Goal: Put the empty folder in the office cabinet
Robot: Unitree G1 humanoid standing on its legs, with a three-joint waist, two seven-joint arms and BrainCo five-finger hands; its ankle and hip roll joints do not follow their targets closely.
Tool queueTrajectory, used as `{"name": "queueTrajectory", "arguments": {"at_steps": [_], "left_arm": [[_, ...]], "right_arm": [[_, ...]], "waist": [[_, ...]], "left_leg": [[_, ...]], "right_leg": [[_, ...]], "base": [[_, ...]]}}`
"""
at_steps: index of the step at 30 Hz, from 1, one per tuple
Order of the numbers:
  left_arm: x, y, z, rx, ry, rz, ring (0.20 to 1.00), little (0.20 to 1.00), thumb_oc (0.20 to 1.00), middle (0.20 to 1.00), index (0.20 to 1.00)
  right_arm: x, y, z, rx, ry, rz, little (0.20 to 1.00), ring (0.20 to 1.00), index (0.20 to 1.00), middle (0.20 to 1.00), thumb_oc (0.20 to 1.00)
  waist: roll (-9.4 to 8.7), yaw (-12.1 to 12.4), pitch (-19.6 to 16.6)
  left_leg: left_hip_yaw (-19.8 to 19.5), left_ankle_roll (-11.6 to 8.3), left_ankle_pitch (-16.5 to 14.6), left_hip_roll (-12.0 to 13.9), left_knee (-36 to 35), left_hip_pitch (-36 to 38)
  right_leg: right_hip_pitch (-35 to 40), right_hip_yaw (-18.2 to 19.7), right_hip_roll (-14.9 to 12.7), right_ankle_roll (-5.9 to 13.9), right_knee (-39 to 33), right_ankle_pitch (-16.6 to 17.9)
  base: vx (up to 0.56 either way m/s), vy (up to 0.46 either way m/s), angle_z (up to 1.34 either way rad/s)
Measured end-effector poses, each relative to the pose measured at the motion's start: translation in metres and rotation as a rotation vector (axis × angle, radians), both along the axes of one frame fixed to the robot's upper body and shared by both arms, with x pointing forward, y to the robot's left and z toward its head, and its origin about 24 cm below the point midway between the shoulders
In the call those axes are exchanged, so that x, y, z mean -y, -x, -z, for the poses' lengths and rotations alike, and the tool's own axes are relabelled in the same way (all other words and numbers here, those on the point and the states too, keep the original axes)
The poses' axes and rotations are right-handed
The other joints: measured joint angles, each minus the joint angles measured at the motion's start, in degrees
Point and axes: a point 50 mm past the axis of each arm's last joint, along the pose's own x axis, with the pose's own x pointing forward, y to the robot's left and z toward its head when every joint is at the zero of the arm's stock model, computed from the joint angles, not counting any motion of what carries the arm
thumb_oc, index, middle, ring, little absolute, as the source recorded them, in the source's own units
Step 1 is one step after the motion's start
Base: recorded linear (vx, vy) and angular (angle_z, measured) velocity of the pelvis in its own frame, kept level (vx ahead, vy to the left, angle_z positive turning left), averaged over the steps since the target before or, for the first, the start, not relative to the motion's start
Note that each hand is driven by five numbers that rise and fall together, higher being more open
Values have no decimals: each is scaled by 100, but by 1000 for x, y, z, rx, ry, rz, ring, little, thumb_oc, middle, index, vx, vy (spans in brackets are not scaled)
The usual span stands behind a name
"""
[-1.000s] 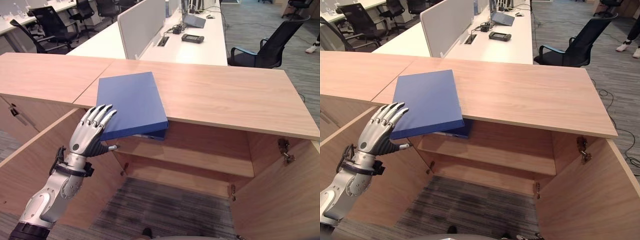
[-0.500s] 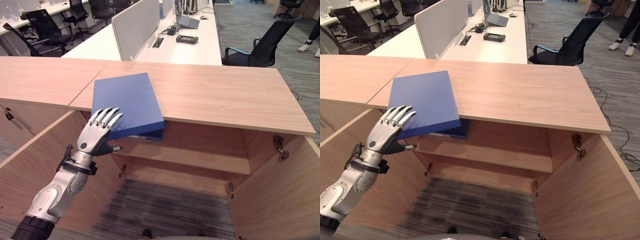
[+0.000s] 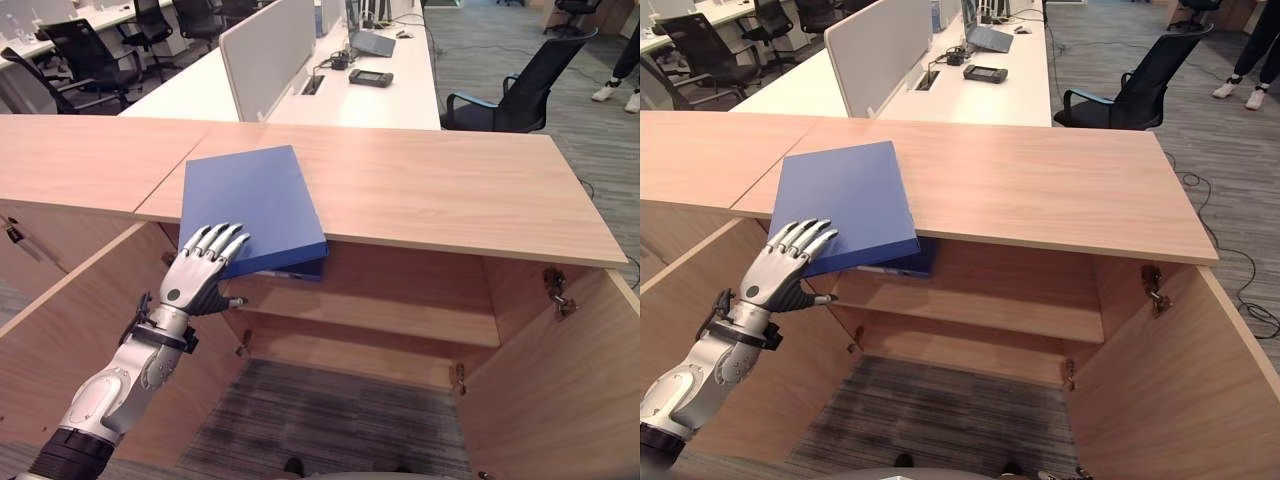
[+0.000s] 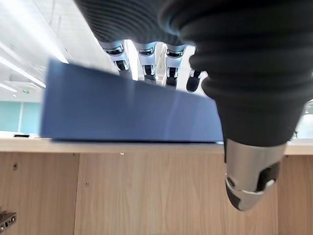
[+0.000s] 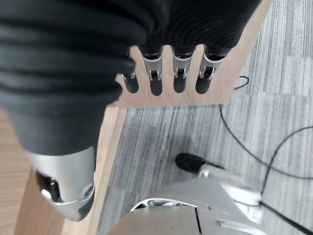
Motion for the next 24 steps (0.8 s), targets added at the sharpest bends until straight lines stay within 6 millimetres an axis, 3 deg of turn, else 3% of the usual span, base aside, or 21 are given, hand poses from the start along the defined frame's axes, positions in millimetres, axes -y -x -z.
{"name": "queueTrajectory", "arguments": {"at_steps": [12,24], "left_arm": [[2,-8,4,-10,-51,-11,1000,1000,1000,1000,1000],[6,-18,1,9,-86,-4,1000,1000,1000,1000,1000]], "right_arm": [[0,0,0,-7,1,1,1000,1000,1000,1000,1000],[1,0,0,-6,2,1,1000,1000,1000,1000,1000]], "waist": [[-3,-144,0],[-6,-140,0]], "left_leg": [[52,6,-5,4,0,4],[100,8,-6,3,0,20]], "right_leg": [[-21,44,0,0,0,19],[-31,79,-3,-5,-1,35]], "base": [[0,1,0],[-1,1,0]]}}
